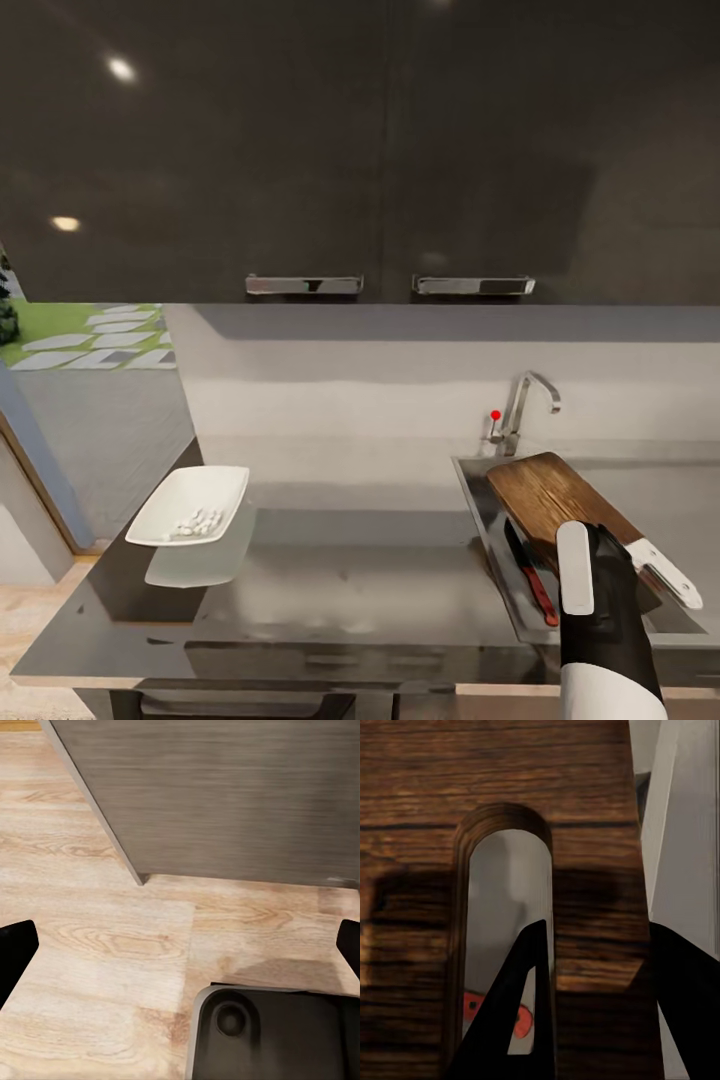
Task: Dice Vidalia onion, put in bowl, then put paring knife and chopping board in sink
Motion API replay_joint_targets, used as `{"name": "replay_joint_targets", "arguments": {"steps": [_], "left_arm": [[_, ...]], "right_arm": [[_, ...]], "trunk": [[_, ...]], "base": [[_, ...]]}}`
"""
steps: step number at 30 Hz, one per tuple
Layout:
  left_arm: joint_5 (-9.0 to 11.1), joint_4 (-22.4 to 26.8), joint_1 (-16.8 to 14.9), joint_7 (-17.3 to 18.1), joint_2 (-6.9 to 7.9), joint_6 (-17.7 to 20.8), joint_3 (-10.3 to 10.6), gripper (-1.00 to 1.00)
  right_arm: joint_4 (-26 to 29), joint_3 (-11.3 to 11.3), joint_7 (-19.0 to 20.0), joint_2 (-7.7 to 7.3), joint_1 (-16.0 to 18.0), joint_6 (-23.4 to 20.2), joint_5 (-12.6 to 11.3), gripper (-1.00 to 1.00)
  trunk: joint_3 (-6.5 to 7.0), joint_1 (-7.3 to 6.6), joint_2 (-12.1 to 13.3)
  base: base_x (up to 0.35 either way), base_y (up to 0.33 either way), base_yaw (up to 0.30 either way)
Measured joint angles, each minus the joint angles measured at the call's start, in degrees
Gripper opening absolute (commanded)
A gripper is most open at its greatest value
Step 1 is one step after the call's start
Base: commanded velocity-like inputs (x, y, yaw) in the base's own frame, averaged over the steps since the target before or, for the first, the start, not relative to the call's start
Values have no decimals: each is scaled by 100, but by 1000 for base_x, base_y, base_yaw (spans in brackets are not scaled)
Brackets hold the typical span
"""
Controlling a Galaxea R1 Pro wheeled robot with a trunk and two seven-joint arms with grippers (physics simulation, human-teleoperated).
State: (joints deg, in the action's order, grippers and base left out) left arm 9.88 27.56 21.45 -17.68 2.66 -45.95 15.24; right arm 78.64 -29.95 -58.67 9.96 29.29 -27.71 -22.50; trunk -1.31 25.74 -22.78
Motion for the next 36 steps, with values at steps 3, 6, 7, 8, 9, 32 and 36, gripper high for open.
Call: {"name": "replay_joint_targets", "arguments": {"steps": [3,6,7,8,9,32,36], "left_arm": [[0,-8,0,-2,-1,0,0,100],[0,-41,0,-4,-2,0,0,100],[0,-47,0,-3,-2,0,0,100],[0,-46,0,-4,-2,0,0,100],[0,-45,0,-3,-2,0,0,100],[0,-57,0,-2,-2,0,0,100],[0,-60,0,2,-2,1,0,100]], "right_arm": [[-6,4,-37,0,0,39,-26,-100],[-7,6,-40,0,0,46,-38,-100],[-8,6,-40,0,0,48,-83,-100],[-8,7,-40,0,0,49,-128,-100],[-7,6,-40,1,0,47,-152,-100],[-7,12,-31,0,0,36,-187,-100],[-7,14,-26,0,0,36,-188,-100]], "trunk": [[-4,0,0],[-4,0,0],[-4,-2,-2],[-5,-2,-1],[-5,-3,-1],[-161,0,0],[-197,0,0]], "base": [[0,0,0],[41,-2,0],[199,-45,0],[244,-72,0],[265,-51,0],[37,-2,0],[0,0,0]]}}
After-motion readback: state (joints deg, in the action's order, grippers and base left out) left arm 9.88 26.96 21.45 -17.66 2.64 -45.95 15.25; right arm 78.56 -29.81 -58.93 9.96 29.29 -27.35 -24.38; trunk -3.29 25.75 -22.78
